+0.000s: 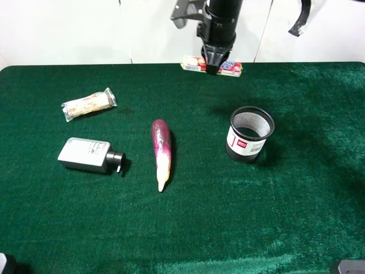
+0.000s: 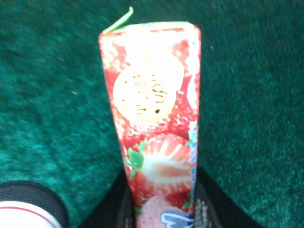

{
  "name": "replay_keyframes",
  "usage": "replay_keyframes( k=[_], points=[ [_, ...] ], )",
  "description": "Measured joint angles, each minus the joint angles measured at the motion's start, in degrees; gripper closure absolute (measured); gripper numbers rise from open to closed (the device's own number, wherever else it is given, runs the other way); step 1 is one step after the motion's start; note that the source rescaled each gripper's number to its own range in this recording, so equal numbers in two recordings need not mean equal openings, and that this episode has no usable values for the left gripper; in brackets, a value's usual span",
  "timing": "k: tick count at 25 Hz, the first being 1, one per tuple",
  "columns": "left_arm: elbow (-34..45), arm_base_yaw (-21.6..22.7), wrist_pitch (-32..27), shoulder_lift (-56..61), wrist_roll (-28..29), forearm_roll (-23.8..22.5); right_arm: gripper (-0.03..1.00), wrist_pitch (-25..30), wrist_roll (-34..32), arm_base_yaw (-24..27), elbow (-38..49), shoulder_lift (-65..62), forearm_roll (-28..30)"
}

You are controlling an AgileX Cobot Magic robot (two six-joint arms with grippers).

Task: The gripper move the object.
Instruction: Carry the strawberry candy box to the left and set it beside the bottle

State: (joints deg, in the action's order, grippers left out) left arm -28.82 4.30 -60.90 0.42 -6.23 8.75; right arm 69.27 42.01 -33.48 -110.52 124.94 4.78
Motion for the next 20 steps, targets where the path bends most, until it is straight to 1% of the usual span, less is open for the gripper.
replay_keyframes(
  k=[7, 13, 20],
  points=[
    [0.00, 0.00, 0.00, 0.00, 0.00, 0.00, 0.96, 0.68, -3.61, -7.23, 0.00, -3.03, 0.90],
    [0.00, 0.00, 0.00, 0.00, 0.00, 0.00, 0.96, 0.68, -5.60, -15.42, 0.00, -3.65, 0.74],
    [0.00, 0.00, 0.00, 0.00, 0.00, 0.00, 0.97, 0.68, -7.02, -24.18, 0.00, -3.85, -3.53]
  ],
)
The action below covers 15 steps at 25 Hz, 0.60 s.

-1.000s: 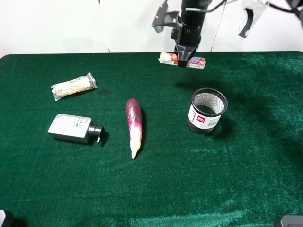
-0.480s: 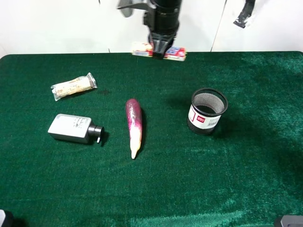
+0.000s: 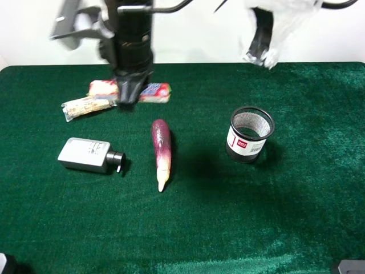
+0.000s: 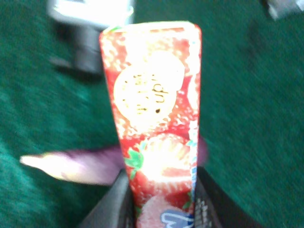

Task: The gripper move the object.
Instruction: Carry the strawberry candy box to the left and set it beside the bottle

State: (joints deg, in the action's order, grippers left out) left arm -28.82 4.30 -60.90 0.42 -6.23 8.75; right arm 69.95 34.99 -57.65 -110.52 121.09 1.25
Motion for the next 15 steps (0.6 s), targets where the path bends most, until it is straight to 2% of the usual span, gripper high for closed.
replay_keyframes(
  k=[8, 15],
  points=[
    [0.00, 0.00, 0.00, 0.00, 0.00, 0.00, 0.97, -0.51, -0.45, -9.18, 0.00, 2.15, -2.38],
    [0.00, 0.00, 0.00, 0.00, 0.00, 0.00, 0.97, -5.10, -0.41, -12.12, 0.00, 6.44, -8.17]
  ],
)
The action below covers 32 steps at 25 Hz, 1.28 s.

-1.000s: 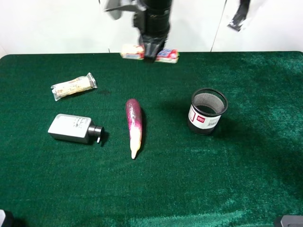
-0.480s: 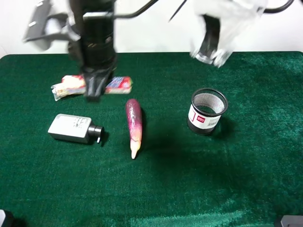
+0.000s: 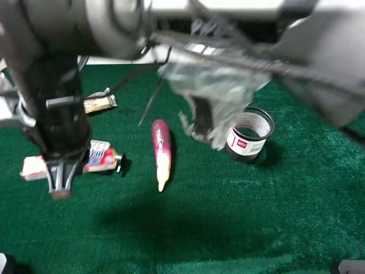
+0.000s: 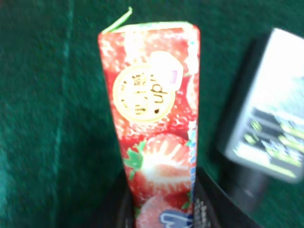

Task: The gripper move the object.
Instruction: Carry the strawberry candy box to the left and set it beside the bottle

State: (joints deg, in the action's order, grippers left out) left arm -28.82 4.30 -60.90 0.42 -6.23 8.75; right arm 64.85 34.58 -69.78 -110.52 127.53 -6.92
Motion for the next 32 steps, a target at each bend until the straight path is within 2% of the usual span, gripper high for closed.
replay_keyframes(
  k=[11, 22, 32],
  points=[
    [0.00, 0.00, 0.00, 0.00, 0.00, 0.00, 0.97, -5.32, 0.18, -0.03, 0.00, 7.69, -0.94],
    [0.00, 0.00, 0.00, 0.00, 0.00, 0.00, 0.97, -8.41, -0.01, -0.03, 0.00, 11.98, 3.44],
    [0.00, 0.00, 0.00, 0.00, 0.00, 0.00, 0.97, -8.66, -0.01, -0.03, 0.00, 13.02, 3.81]
  ],
)
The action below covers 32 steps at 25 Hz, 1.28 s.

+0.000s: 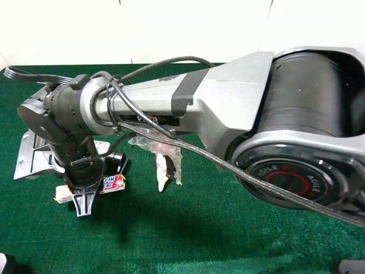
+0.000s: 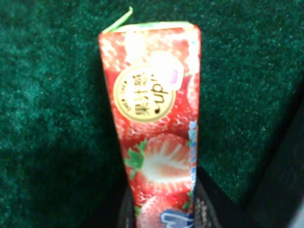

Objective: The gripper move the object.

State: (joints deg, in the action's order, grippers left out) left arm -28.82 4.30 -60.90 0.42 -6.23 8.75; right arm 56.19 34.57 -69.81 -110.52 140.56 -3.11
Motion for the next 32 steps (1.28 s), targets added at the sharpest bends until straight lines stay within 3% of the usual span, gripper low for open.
replay_keyframes(
  k=[7, 15, 20, 23, 32],
  points=[
    [0.00, 0.00, 0.00, 0.00, 0.00, 0.00, 0.95, -0.07, 0.00, 0.00, 0.00, 0.00, 0.00],
    [0.00, 0.00, 0.00, 0.00, 0.00, 0.00, 0.55, -0.38, 0.00, 0.00, 0.00, 0.00, 0.99],
    [0.00, 0.00, 0.00, 0.00, 0.00, 0.00, 0.19, -0.45, 0.00, 0.00, 0.00, -0.67, 1.25],
    [0.00, 0.00, 0.00, 0.00, 0.00, 0.00, 0.04, -0.52, -0.41, 0.00, 0.00, -2.24, 1.50],
    [0.00, 0.00, 0.00, 0.00, 0.00, 0.00, -0.03, 1.24, -4.43, 1.76, 0.00, -7.91, 4.03]
  ],
)
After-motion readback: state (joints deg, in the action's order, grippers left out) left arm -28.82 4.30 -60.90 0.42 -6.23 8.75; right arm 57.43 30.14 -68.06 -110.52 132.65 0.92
